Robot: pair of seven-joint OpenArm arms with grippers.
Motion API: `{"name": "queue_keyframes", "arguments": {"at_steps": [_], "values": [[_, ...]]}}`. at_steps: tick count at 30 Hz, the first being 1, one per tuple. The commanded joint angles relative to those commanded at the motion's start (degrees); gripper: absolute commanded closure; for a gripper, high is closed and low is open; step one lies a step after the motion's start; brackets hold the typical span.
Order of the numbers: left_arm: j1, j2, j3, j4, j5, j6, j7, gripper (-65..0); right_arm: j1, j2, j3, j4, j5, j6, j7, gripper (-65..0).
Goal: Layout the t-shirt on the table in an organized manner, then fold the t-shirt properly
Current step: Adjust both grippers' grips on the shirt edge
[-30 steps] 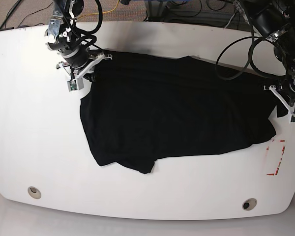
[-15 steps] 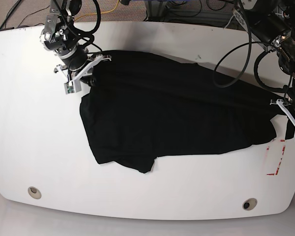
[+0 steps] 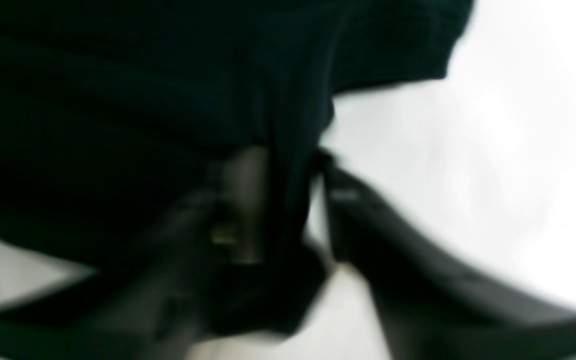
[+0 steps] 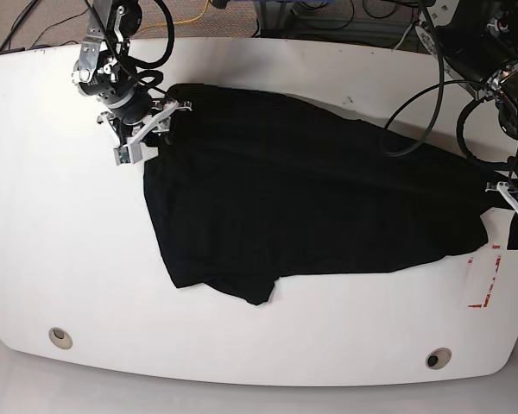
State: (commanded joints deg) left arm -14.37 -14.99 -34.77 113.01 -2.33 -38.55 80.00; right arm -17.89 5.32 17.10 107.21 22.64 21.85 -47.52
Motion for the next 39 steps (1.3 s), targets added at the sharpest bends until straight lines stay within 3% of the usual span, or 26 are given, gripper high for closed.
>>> {"name": "queue_keyframes", "arguments": {"at_steps": [4,9,18,23,35,39], "values": [[0.7,0.0,0.0,0.0,0.0,0.0,0.0,0.0,-0.3,0.0,0.1,0.4,0.2,0.26,-0.4,-48.5],[0.8,0.0,0.0,-0.1,0.0,0.0,0.0,0.0,-3.9,-0.2,0.1,2.5,2.8,0.26,-0.4,-48.5],[1.6,0.0,0.3,-0.1,0.0,0.0,0.0,0.0,-12.3,0.1,0.1,2.6,19.0,0.35,-0.4,-48.5],[1.6,0.0,1.7,-0.1,0.0,0.0,0.0,0.0,-14.5,1.6,0.0,2.3,23.6,0.35,-0.4,-48.5],[2.6,0.0,1.6,-0.1,-0.1,0.0,-0.2,0.0,-16.7,1.7,-0.4,-1.5,24.3,0.35,-0.4,-48.2],[2.6,0.0,1.6,-0.1,-0.1,0.0,-0.2,0.0,-16.7,1.8,-3.7,-2.3,23.9,0.35,-0.4,-48.2]]}}
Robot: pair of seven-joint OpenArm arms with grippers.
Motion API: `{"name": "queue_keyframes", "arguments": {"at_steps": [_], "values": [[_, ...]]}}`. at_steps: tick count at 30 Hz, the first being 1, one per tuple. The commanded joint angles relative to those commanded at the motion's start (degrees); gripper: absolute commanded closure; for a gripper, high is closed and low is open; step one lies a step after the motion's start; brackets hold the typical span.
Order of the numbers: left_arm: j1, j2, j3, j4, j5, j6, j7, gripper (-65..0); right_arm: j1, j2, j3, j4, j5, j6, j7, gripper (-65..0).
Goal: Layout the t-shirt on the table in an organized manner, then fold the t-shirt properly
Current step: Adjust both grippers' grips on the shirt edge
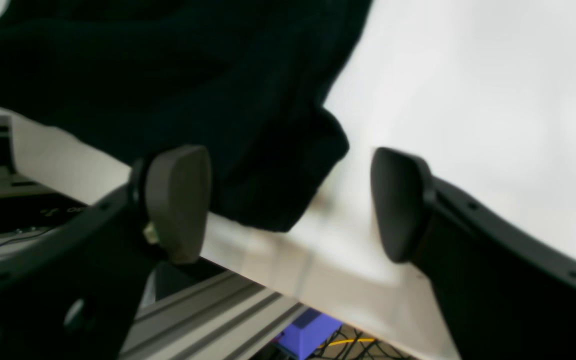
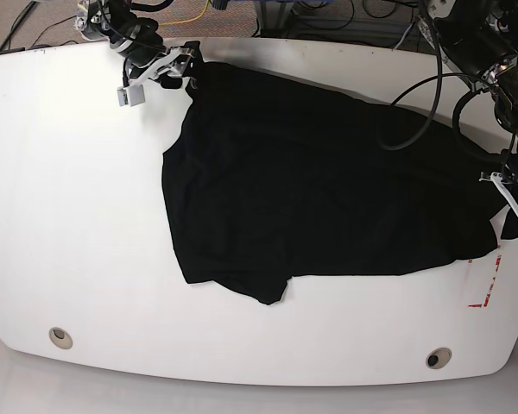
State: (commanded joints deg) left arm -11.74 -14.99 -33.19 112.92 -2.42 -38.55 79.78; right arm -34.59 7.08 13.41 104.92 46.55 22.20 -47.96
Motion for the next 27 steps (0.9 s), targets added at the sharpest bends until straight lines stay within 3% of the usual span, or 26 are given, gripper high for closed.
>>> {"name": "queue_keyframes", "arguments": {"at_steps": [6,16,21,27], "values": [[0.1,0.0,0.0,0.0,0.0,-0.1,0.0,0.0,0.4,0.0,-5.5,0.0,0.0,-0.09,0.0,-48.2],[0.1,0.0,-0.1,0.0,0.0,-0.1,0.0,0.0,2.6,0.2,-5.5,-0.1,-0.1,-0.35,0.4,-46.9],[0.1,0.0,-0.1,0.0,0.0,-0.1,0.0,0.0,4.2,0.3,-5.5,-1.1,-0.3,-0.09,0.4,-33.8],[0.1,0.0,-0.1,0.0,0.0,-0.1,0.0,0.0,5.4,0.4,-5.7,-2.9,-0.3,0.00,0.4,-10.9]]}}
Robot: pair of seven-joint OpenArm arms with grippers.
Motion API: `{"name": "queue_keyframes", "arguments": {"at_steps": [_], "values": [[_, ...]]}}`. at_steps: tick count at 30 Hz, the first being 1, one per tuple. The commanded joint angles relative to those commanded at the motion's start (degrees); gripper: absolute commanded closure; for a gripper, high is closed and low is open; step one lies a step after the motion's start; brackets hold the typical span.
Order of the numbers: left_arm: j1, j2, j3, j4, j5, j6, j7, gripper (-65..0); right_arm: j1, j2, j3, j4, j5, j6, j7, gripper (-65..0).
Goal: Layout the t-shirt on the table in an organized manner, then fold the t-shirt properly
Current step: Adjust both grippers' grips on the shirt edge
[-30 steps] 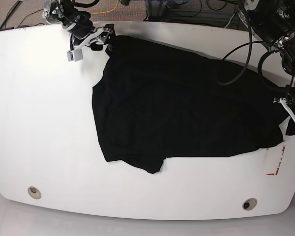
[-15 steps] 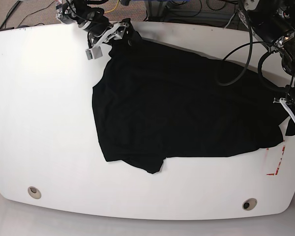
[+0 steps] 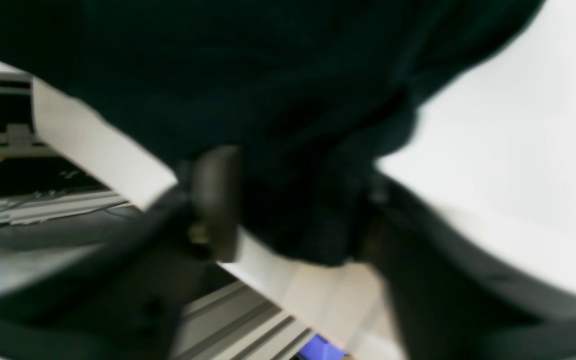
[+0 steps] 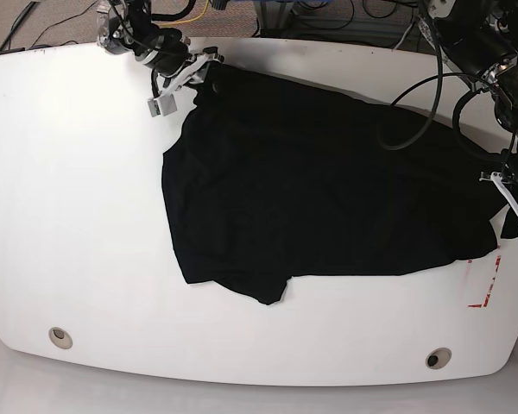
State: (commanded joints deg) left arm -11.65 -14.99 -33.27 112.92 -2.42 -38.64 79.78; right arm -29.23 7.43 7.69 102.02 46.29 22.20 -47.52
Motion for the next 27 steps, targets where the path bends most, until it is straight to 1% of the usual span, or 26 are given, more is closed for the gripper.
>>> {"name": "queue_keyframes", "arguments": {"at_steps": [1,2,4,10,11,12,13,16,19,21,23,24,26,27], "values": [[0.0,0.0,0.0,0.0,0.0,0.0,0.0,0.0,0.0,0.0,0.1,0.0,0.0,0.00,0.0,-4.6],[0.0,0.0,0.0,0.0,0.0,0.0,0.0,0.0,0.0,0.0,0.1,0.0,-0.1,-0.09,0.0,0.0],[0.0,0.0,0.0,0.0,0.0,0.0,0.0,0.0,-0.3,0.4,0.1,0.4,-0.9,-0.09,0.0,0.0],[0.0,0.0,0.1,0.0,-0.1,-0.1,-0.1,0.0,-1.7,1.7,0.2,5.3,-4.1,-0.44,0.0,0.0],[0.0,0.0,0.1,0.0,-0.1,-0.2,-0.1,0.0,-1.8,2.1,0.2,6.1,-4.6,-0.53,-0.1,0.0],[0.0,0.0,0.1,0.1,-0.2,-1.1,-0.1,0.0,-1.8,3.0,0.2,7.5,-5.1,-0.53,-0.1,0.0],[-0.1,0.0,0.2,0.1,-0.2,-1.4,-0.1,0.0,-1.8,3.4,0.2,8.3,-5.4,-0.53,-0.1,0.0],[-0.4,0.0,0.2,0.3,-0.2,-1.4,-0.1,0.0,-1.8,4.8,0.4,10.6,-5.3,-0.62,-0.1,0.0],[-1.1,0.2,0.7,0.4,-0.2,-1.4,-0.1,0.0,-1.2,5.8,4.0,12.3,-5.2,-0.62,-0.1,0.0],[-2.5,0.2,2.7,0.4,-0.2,-1.4,0.0,0.0,0.8,6.0,6.3,12.7,-5.1,-0.09,-0.3,0.0],[-3.6,0.2,4.2,0.4,-0.2,-1.4,0.0,0.0,3.1,6.4,7.7,12.7,-5.1,0.09,-0.4,0.0],[-4.2,0.3,5.1,0.4,-0.2,-1.4,-0.1,0.0,4.4,7.2,8.6,12.7,-5.1,0.18,-0.4,0.0],[-6.0,0.4,7.3,0.0,-0.2,-1.4,-0.8,0.0,7.5,8.8,9.3,12.4,-5.1,1.14,-0.4,0.0],[-7.0,1.1,9.1,-0.2,-0.2,-1.4,-1.9,0.0,9.6,9.3,9.4,12.2,-5.1,1.76,-0.4,0.0]]}}
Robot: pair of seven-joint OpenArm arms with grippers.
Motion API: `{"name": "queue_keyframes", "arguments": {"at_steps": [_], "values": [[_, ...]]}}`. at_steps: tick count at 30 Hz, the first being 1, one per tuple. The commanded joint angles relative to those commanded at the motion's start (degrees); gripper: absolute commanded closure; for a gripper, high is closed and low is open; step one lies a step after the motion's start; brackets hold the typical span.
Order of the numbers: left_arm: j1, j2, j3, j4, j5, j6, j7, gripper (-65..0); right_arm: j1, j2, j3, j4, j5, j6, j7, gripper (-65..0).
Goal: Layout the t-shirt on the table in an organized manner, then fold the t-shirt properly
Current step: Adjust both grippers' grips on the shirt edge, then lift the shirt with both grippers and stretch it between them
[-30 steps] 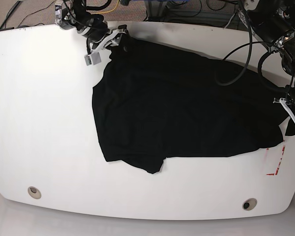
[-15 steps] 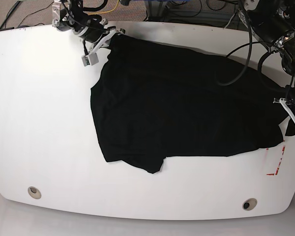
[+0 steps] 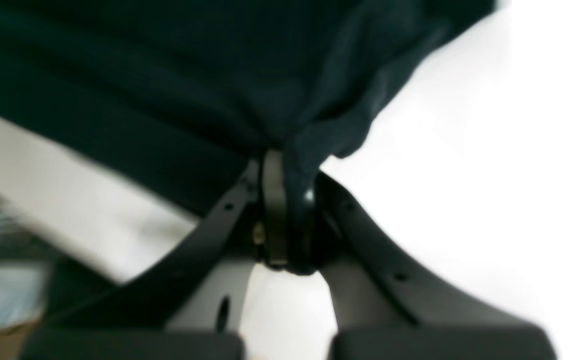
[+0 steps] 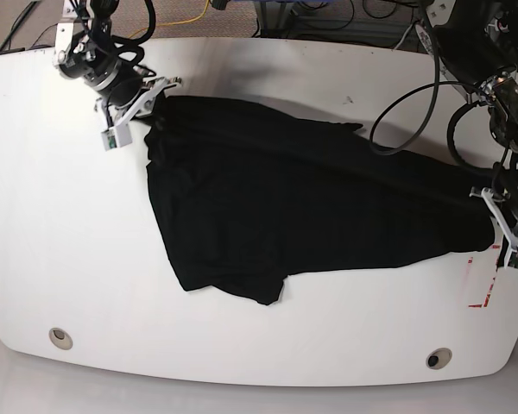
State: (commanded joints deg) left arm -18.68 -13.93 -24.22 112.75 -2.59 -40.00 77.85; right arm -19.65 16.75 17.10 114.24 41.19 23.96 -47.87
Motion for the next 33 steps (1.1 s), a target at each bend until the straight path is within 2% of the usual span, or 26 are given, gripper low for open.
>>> {"name": "queue_keyframes", "arguments": {"at_steps": [3,5,8,10,16,21,24,29,33], "values": [[-1.2,3.2,4.9,-0.1,0.3,0.0,-5.2,0.0,6.0,0.6,-0.2,-2.0,0.0,1.23,0.0,0.0],[-2.1,4.8,6.8,0.1,0.3,0.0,-9.4,0.0,9.8,0.7,-0.3,-3.6,0.0,1.85,0.0,0.0],[-5.6,7.0,8.3,0.0,0.4,0.0,-13.1,0.0,15.3,0.9,-0.4,-6.9,0.0,2.55,-0.1,0.0],[-9.2,8.2,10.4,-0.2,0.4,0.0,-13.2,0.0,19.8,3.0,-0.4,-9.4,0.0,2.99,-0.1,0.0],[-17.7,10.2,14.9,-0.4,0.4,0.0,-13.2,0.0,30.0,6.2,-0.4,-14.7,0.1,3.08,-0.1,0.0],[-25.4,14.3,15.5,-1.2,0.4,0.1,-13.3,0.0,39.3,10.0,-0.4,-19.8,-0.1,4.40,-0.2,0.0],[-30.2,15.5,15.5,-2.3,0.4,2.7,-13.3,0.0,45.8,12.4,-0.4,-23.7,-0.2,4.66,-2.4,0.0],[-36.5,15.6,15.5,-3.8,0.4,6.0,-13.3,0.0,54.2,15.9,-0.4,-26.7,-0.1,5.19,-3.7,0.0],[-42.6,15.6,15.4,-4.3,0.4,8.9,-13.3,0.0,62.2,19.7,-3.3,-27.3,-0.2,5.89,-6.4,0.0]]}}
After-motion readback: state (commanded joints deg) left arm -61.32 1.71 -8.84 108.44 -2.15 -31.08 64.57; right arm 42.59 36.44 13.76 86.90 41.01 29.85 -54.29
